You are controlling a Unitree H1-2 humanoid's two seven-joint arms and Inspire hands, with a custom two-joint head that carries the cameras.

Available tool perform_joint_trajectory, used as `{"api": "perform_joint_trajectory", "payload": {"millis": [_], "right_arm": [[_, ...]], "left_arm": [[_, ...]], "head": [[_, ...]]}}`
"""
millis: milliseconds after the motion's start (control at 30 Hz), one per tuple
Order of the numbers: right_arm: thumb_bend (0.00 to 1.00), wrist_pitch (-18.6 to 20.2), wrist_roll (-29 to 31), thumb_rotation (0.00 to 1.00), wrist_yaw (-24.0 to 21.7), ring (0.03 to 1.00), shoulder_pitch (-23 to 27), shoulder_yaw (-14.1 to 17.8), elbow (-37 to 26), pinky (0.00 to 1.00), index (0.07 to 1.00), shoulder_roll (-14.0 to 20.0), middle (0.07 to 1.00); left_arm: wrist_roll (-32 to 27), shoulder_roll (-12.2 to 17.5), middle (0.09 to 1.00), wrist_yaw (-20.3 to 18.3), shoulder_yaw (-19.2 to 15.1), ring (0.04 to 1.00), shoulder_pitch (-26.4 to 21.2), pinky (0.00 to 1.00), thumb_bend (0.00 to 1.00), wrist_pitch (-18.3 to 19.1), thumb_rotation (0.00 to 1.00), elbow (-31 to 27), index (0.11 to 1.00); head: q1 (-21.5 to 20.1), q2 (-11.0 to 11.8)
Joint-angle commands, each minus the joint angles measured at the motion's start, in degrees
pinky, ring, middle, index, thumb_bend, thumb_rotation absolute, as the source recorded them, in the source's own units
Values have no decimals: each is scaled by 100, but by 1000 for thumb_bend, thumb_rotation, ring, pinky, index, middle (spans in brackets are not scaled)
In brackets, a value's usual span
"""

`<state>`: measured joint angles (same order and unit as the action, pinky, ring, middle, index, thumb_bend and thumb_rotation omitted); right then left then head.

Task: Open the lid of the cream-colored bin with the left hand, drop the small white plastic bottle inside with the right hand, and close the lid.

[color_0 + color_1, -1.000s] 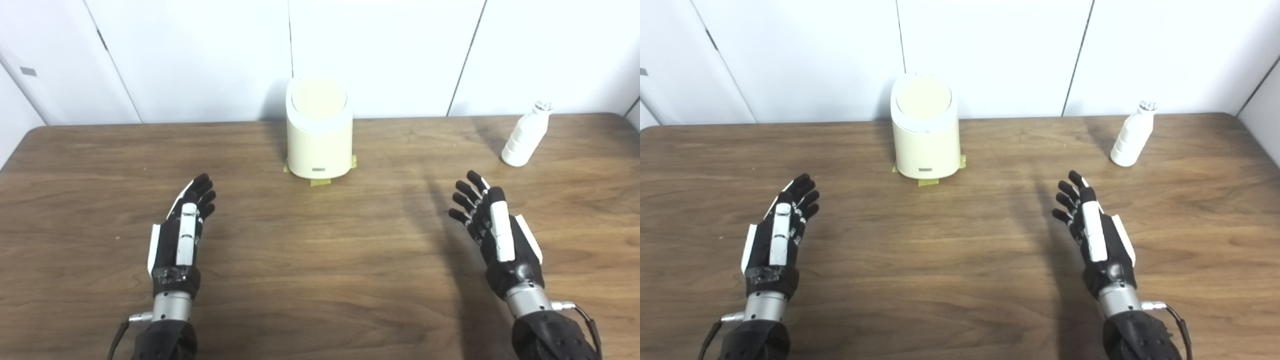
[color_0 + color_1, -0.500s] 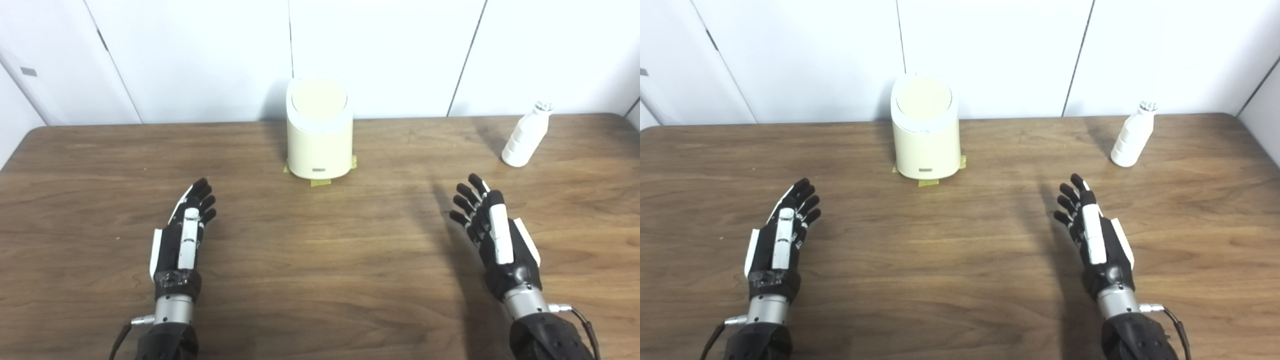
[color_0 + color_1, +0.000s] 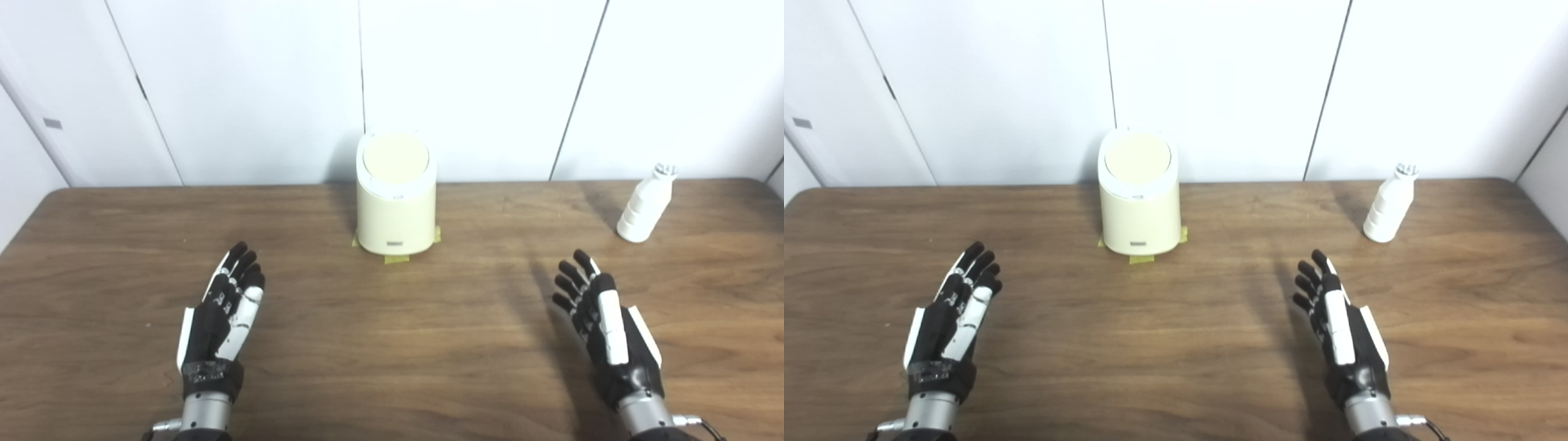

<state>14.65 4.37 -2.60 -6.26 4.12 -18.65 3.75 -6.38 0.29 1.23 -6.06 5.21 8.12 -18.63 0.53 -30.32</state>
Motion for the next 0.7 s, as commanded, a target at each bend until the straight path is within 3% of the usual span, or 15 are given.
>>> {"api": "perform_joint_trajectory", "payload": {"millis": [0,67,200,267,367,467,667], "right_arm": [[567,-330,-27,1000,25,927,-170,-29,-24,883,981,-50,936],[578,-349,-45,1000,20,931,-176,-43,-7,890,984,-47,938],[557,-441,-101,1000,14,926,-170,-82,69,898,982,-44,930],[548,-507,-111,1000,13,927,-166,-95,128,901,981,-49,928],[544,-620,-201,1000,38,922,-168,-120,202,894,978,-37,924],[535,-709,-254,1000,38,916,-167,-142,286,883,976,-27,916],[507,-814,-222,1000,13,919,-171,-153,398,875,973,-41,924]], "left_arm": [[105,136,913,-30,28,914,14,888,603,60,418,-236,951],[197,159,908,11,13,901,-156,855,607,201,383,-329,940],[418,229,917,53,24,917,-482,927,616,427,365,-428,938],[504,264,914,73,52,909,-643,895,624,501,355,-427,931],[781,309,900,125,145,894,-855,864,645,635,371,-435,913],[1061,331,895,152,265,906,-1193,914,685,868,408,-428,905],[1589,382,878,205,414,880,-1932,873,665,1211,375,-340,888]], "head": [[11,32],[16,63],[11,136],[-7,212],[-6,259],[9,335],[13,434]]}}
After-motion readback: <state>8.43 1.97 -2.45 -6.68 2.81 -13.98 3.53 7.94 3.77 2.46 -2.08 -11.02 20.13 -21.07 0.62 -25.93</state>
